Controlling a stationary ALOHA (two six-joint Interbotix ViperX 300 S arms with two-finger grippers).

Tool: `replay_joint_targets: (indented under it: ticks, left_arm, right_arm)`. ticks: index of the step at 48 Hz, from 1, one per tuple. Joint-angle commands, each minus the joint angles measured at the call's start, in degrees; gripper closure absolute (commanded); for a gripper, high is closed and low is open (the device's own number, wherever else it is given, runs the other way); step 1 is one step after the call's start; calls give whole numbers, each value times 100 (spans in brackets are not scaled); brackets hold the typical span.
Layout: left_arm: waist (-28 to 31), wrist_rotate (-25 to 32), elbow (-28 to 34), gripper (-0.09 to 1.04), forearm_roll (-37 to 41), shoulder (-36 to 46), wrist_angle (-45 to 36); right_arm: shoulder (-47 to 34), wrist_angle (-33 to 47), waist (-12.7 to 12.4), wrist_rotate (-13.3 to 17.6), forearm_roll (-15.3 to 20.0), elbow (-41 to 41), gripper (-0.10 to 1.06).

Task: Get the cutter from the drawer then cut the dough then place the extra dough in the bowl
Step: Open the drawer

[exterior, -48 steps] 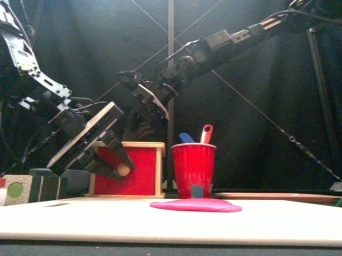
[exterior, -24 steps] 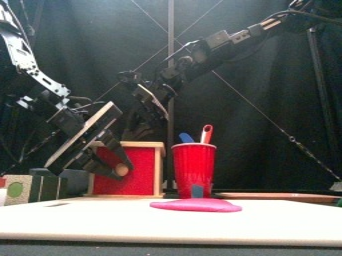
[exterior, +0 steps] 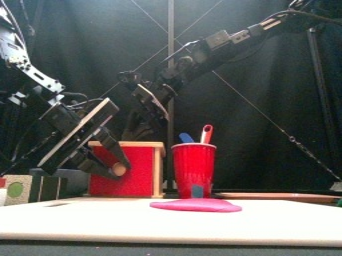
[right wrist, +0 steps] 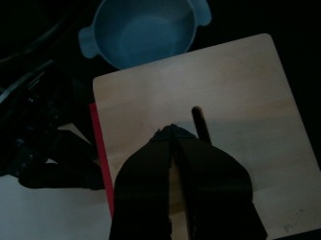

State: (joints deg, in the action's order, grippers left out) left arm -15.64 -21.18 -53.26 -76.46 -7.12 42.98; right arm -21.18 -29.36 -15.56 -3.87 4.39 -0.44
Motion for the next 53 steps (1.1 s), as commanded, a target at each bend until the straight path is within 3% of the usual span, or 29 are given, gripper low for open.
replay_joint_targets:
  ticks: [1,53]
  left_arm:
    - [-141,26,35,46,-35,26,-26]
    - [-703,26,88,46,-26,193,-35]
  right_arm:
    - [0,-70,-18,18,-9,44,93]
    - [-9,-141,18,18,105,299,93]
